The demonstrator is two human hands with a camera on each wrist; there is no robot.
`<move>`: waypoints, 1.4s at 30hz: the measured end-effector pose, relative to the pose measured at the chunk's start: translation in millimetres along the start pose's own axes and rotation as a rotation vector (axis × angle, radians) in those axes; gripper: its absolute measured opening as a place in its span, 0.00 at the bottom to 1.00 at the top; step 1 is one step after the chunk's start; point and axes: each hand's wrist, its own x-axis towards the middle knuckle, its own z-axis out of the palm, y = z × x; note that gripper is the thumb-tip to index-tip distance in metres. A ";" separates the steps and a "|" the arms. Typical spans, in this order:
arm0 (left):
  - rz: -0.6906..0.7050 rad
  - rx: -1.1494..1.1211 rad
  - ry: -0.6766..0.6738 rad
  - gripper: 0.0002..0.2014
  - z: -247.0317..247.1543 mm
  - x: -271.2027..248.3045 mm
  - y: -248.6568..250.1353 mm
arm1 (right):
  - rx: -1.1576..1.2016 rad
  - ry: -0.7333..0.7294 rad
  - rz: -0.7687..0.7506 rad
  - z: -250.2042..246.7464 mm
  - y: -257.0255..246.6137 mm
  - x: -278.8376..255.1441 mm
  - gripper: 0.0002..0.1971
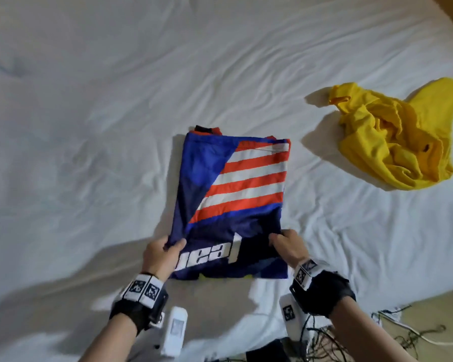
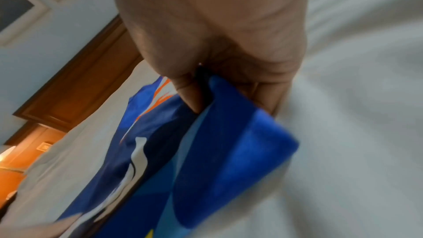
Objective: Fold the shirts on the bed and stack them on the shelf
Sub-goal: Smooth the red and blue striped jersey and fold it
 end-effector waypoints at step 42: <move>0.440 -0.768 -0.113 0.14 -95.4 88.6 243.5 | 0.627 0.311 -0.593 -122.7 -194.0 73.3 0.02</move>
